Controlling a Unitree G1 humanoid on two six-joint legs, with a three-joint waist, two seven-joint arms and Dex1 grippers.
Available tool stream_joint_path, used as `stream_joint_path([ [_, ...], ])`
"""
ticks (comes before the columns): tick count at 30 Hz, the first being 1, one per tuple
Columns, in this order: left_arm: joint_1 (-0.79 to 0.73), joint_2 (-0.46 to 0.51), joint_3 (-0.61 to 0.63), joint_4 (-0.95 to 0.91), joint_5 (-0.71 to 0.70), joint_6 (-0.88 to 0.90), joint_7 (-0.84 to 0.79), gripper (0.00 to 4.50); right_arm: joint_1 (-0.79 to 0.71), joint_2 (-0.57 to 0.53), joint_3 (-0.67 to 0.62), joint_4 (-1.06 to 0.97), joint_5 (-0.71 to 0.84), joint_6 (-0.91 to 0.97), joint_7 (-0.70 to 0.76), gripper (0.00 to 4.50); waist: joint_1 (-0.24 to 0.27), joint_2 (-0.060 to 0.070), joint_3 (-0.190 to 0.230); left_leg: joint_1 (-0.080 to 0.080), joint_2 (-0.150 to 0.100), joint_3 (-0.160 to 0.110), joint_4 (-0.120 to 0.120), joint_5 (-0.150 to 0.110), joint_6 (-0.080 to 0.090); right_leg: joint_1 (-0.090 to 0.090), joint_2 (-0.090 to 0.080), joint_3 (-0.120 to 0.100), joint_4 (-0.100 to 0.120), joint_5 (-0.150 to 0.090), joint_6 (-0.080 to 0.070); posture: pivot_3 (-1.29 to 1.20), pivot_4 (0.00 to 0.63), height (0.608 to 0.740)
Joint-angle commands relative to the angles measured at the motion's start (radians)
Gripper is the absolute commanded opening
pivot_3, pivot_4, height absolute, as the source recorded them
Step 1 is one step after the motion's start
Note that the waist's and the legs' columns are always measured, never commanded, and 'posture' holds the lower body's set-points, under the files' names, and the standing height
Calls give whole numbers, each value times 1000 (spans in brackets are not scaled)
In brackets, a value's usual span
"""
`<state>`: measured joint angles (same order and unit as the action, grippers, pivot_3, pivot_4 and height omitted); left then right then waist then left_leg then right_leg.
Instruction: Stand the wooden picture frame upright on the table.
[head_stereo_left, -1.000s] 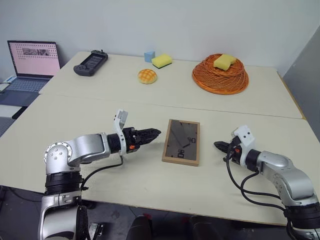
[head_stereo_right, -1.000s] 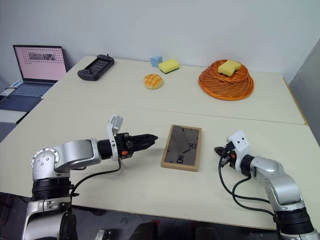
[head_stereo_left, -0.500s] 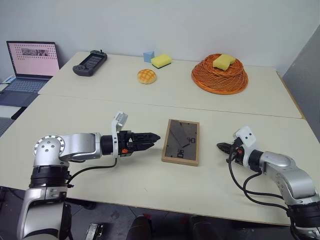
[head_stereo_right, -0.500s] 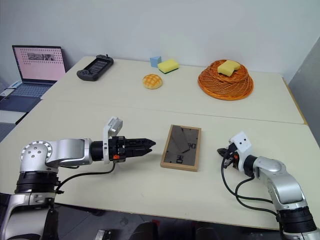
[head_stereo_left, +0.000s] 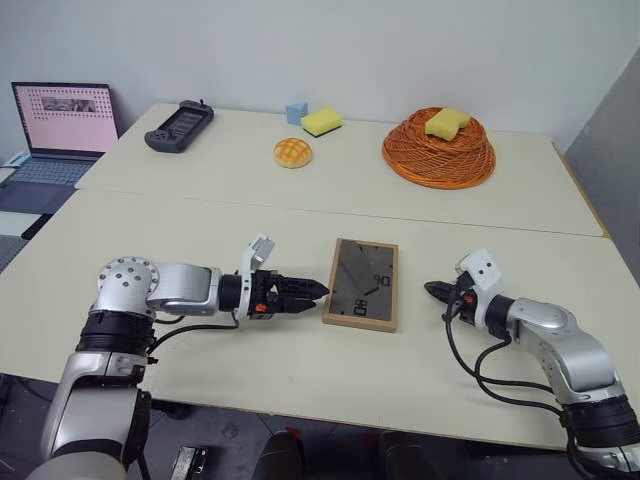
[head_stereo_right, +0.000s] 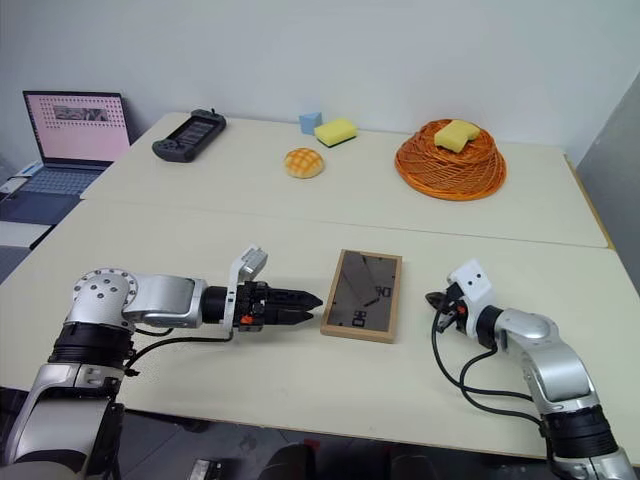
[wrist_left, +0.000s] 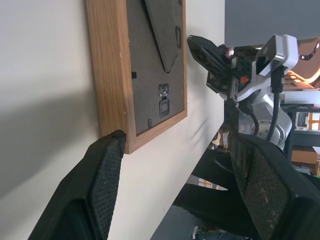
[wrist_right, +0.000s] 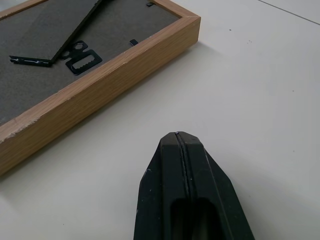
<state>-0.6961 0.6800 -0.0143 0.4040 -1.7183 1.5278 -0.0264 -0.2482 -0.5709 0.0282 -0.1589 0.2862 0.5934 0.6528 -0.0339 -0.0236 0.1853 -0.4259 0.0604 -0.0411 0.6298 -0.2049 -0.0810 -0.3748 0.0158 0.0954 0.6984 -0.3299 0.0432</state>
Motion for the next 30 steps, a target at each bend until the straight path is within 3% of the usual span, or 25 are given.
stream_joint_path([
  [1,-15,1,22,15,60,37,-49,3461,1,1,0,-38,-12,-15,-7,0,0,0,0,0,0,0,0,0,0,0,0,0,0,0,0,0,150,740],
  [17,16,-31,71,-15,275,87,-124,3461,0,35,24,-34,-33,-17,-9,0,-7,0,0,0,0,0,0,0,1,0,0,0,0,0,0,0,150,740],
  [30,-25,-80,116,-10,367,87,-167,3461,-3,179,93,-81,-20,28,-70,0,-13,0,0,0,0,0,0,0,0,0,0,0,1,0,0,0,150,740],
])
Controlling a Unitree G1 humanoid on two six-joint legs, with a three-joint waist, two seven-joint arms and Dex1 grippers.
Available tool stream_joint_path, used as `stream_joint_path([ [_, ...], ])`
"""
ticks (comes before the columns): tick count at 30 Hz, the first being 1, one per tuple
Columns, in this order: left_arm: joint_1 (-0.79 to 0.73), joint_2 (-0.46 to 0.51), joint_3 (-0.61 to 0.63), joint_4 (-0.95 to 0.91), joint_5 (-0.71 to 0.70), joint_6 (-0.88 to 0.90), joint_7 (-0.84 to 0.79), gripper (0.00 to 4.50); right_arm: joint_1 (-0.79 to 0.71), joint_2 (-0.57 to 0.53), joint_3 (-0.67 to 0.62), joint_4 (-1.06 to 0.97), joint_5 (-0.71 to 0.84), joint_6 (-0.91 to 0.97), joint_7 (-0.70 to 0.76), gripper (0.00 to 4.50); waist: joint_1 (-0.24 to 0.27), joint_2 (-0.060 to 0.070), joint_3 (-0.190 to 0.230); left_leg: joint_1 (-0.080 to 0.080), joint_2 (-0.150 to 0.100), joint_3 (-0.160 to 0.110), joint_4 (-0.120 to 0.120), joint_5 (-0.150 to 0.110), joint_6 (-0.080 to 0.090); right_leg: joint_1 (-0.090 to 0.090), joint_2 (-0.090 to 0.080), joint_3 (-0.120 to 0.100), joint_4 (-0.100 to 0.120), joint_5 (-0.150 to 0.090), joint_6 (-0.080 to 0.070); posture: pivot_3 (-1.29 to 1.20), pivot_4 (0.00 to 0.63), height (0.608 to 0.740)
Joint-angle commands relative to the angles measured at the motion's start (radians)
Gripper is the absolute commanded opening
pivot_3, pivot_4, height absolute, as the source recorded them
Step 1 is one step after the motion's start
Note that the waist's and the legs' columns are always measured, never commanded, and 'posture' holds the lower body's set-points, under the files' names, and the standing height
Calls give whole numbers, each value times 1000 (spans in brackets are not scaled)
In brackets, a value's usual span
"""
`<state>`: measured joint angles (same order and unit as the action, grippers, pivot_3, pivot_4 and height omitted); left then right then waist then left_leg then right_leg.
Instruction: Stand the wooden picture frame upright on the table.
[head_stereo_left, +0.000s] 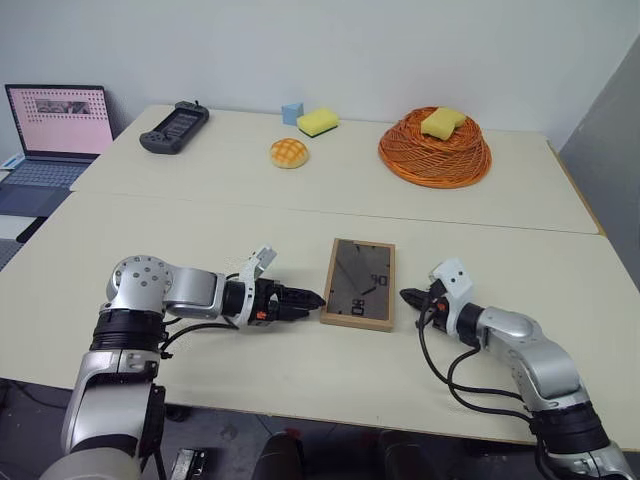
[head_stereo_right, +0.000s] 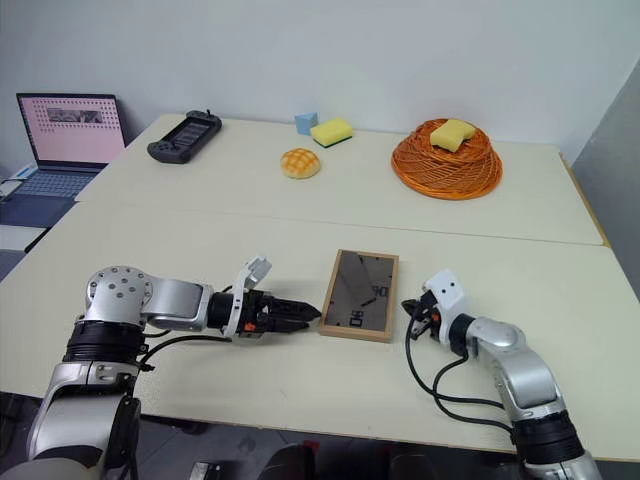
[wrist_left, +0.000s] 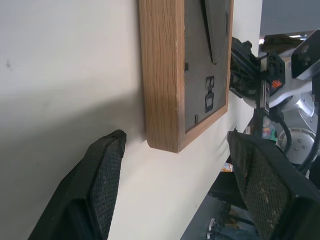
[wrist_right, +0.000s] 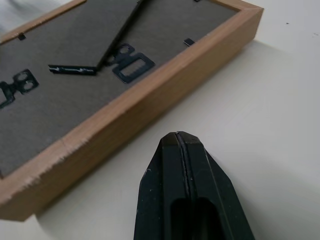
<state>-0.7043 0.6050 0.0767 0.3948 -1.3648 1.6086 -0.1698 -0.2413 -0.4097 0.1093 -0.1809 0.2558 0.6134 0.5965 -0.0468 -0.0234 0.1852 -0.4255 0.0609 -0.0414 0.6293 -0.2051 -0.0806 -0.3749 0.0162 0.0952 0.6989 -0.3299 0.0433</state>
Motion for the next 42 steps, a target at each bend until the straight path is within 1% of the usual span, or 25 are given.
stream_joint_path([
  [1,-17,-6,27,-1,18,6,-27,3461,-10,22,13,-63,11,12,-16,0,0,0,0,0,0,0,0,0,0,0,0,0,0,0,0,0,150,740],
  [7,-25,-18,36,1,29,6,-38,3461,-29,49,4,-77,19,33,-36,0,-1,0,0,0,0,0,0,0,0,0,0,0,0,0,0,0,150,740],
  [19,-15,-28,45,17,58,6,-38,3461,-42,61,0,-83,21,44,-42,0,-1,0,0,0,0,0,0,0,0,0,0,0,0,0,0,0,150,740],
  [35,-16,-28,43,4,45,6,-35,3461,-85,126,11,-86,29,77,-68,0,-4,0,0,0,0,0,0,0,0,0,0,0,0,0,0,0,150,740],
  [38,-21,-26,42,6,41,6,-35,3461,-64,94,22,-74,3,68,-57,0,-3,0,0,0,0,0,0,0,0,0,0,0,0,0,0,0,150,740],
  [42,-20,-23,38,2,37,6,-37,3461,-47,75,16,-63,9,72,-53,0,-3,0,0,0,0,0,0,0,0,0,0,0,0,0,0,0,150,740],
])
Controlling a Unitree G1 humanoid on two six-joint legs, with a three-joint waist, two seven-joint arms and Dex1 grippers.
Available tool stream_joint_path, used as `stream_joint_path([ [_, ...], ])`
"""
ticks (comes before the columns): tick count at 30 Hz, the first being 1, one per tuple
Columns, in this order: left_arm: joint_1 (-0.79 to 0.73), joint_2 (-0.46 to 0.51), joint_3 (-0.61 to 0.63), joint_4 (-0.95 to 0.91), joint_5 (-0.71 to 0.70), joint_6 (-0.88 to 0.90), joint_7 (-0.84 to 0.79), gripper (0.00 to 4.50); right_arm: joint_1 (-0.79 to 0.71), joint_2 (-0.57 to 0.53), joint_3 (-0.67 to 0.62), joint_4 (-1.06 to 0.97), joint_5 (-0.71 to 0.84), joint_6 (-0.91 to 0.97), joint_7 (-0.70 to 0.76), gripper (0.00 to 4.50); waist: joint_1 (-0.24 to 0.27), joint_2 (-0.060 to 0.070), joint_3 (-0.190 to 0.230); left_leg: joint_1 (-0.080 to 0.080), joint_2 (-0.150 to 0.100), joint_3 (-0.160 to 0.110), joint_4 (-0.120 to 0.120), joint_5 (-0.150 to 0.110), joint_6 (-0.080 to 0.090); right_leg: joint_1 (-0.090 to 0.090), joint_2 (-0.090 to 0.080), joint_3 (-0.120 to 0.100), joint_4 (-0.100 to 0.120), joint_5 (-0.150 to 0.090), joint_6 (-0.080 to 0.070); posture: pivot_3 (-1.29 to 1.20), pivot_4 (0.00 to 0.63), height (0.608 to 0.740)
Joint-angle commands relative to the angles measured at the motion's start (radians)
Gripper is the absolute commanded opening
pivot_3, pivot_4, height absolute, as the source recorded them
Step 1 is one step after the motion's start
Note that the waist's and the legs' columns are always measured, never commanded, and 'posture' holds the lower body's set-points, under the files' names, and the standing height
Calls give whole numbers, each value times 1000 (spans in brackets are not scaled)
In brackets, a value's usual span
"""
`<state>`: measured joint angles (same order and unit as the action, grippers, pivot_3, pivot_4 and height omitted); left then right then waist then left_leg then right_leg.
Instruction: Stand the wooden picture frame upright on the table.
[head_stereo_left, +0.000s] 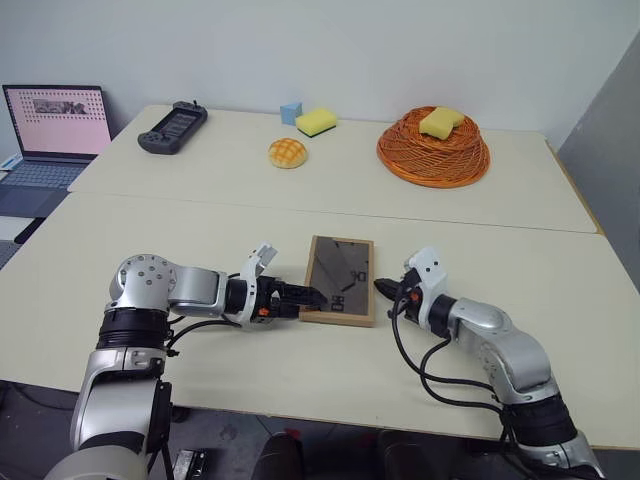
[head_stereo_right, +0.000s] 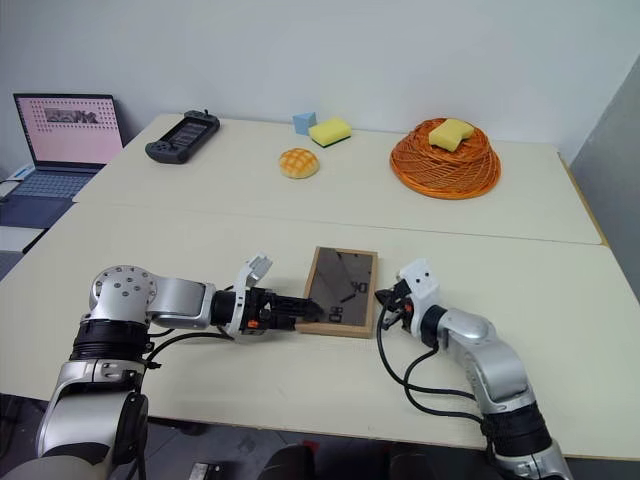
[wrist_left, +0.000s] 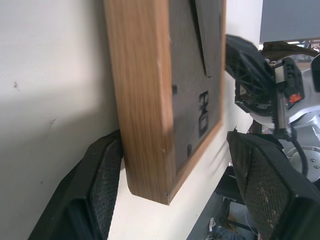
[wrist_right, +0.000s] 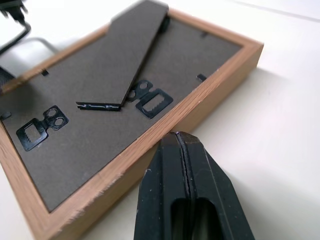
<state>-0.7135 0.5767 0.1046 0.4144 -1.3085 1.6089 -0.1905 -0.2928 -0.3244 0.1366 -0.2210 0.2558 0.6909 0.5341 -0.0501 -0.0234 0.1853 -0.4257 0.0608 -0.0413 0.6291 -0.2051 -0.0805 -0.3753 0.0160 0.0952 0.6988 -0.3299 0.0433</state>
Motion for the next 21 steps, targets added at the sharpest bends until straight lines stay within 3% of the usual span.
stream_joint_path([
  [1,-13,5,12,-13,-18,6,-16,3461,1,-6,-7,-27,12,-4,7,0,0,0,0,0,0,0,0,0,0,0,0,0,0,0,0,0,150,740],
  [21,-15,0,19,-5,-19,6,-4,3461,-28,75,-11,-63,54,41,-44,0,-1,0,0,0,0,0,0,0,0,0,0,0,0,0,0,0,150,740],
])
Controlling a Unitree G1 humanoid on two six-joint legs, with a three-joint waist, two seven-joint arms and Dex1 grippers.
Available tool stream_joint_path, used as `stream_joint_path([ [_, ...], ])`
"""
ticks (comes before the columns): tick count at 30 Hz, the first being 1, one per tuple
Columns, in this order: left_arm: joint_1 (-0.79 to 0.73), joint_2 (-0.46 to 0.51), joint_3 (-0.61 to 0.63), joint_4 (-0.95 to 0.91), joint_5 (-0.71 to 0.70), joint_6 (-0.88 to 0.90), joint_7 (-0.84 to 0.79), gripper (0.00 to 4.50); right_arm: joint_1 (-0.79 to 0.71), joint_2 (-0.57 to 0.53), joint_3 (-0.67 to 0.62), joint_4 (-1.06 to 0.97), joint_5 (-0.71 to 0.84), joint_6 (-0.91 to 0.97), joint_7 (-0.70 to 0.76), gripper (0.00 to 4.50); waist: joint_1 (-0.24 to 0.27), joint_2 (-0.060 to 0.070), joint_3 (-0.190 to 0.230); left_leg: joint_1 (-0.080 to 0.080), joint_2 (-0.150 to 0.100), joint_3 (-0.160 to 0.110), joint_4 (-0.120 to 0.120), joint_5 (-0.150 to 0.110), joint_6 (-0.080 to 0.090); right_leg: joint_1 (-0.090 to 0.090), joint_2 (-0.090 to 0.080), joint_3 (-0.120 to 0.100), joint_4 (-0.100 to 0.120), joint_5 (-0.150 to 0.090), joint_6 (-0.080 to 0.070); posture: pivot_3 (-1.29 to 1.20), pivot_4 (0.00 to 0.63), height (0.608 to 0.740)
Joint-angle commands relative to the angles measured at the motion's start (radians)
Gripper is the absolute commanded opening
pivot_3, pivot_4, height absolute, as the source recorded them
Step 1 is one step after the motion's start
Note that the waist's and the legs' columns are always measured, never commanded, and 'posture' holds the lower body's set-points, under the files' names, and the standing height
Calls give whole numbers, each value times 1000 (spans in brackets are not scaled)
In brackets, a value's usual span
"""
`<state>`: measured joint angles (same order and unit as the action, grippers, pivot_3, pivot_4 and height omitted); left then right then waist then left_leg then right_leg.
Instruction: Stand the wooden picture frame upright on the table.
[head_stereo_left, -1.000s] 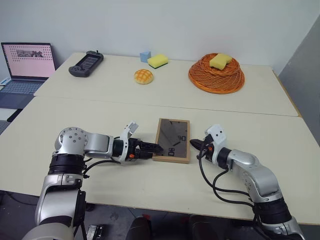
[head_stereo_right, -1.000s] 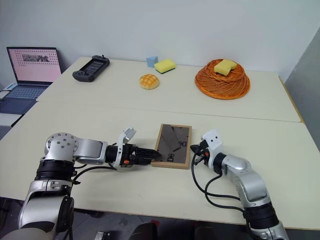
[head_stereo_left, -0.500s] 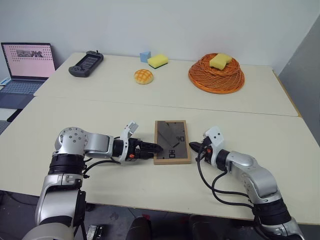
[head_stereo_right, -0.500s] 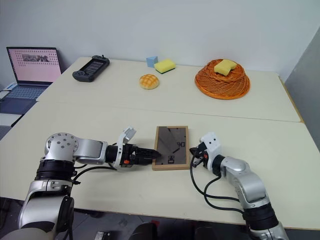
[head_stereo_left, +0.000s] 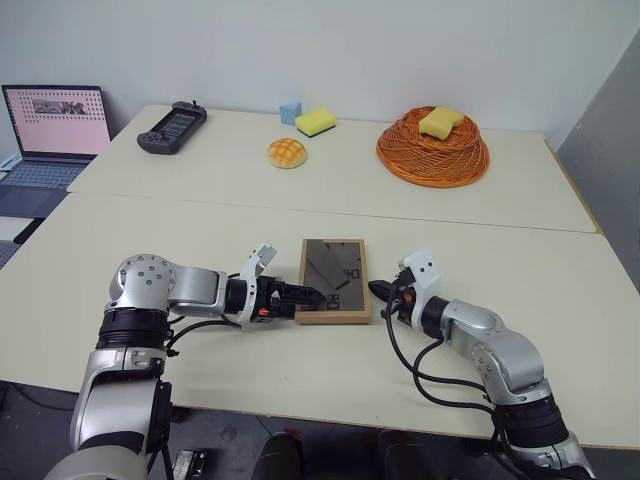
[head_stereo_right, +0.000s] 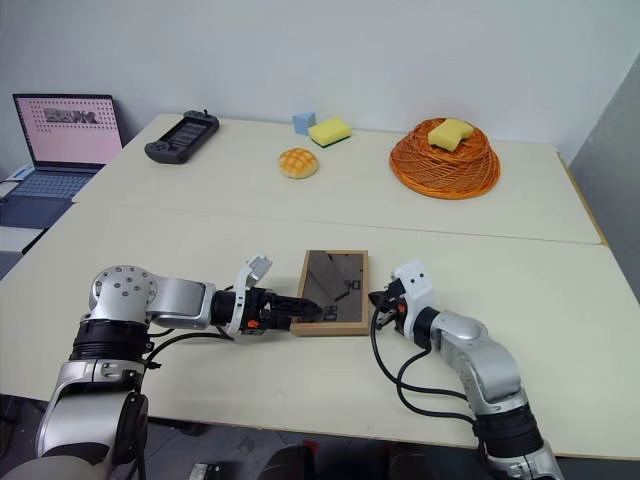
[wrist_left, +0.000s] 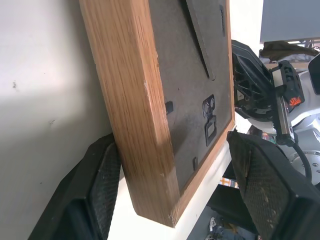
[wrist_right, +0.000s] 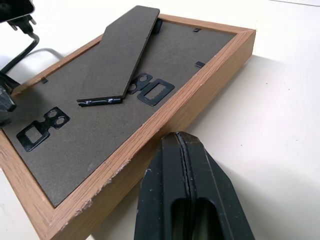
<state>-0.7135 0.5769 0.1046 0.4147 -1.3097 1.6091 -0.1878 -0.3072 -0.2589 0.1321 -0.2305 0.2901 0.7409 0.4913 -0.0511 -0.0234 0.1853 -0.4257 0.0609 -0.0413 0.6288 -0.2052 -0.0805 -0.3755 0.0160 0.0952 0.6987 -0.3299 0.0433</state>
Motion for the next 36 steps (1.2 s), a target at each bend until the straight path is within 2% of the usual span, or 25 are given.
stream_joint_path([
  [1,-16,-1,21,-4,-17,5,-7,3461,-14,10,-6,-52,20,-10,-3,0,0,0,0,0,0,0,0,0,0,0,0,0,0,0,0,0,150,740],
  [4,-20,-6,33,2,-13,5,-4,3461,-15,11,-7,-51,20,-11,-6,0,0,0,0,0,0,0,0,0,0,0,0,0,0,0,0,0,150,740],
  [7,-25,-18,58,11,-8,5,5,3034,-15,9,-9,-50,22,-12,-9,0,0,0,0,0,0,0,0,0,0,0,0,0,0,0,0,0,150,740],
  [14,-26,-32,80,14,-8,5,20,1569,-18,7,-10,-47,24,-12,-9,0,0,0,0,0,0,0,0,0,0,0,0,0,0,0,0,0,150,740],
  [16,-26,-35,88,13,-8,5,23,1364,-19,6,-10,-46,23,-13,-8,0,0,0,0,0,0,0,0,0,0,0,0,0,0,0,0,0,150,740],
  [27,-43,-47,121,26,11,5,19,1305,-20,-27,-7,-32,7,-28,11,0,1,0,0,0,0,0,0,0,0,0,0,0,0,0,0,0,150,740],
  [36,-153,-59,211,27,99,-96,-73,1305,3,-117,-45,-11,8,-46,55,0,3,0,0,-4,0,0,0,0,0,-4,0,0,-1,0,0,0,150,740],
])
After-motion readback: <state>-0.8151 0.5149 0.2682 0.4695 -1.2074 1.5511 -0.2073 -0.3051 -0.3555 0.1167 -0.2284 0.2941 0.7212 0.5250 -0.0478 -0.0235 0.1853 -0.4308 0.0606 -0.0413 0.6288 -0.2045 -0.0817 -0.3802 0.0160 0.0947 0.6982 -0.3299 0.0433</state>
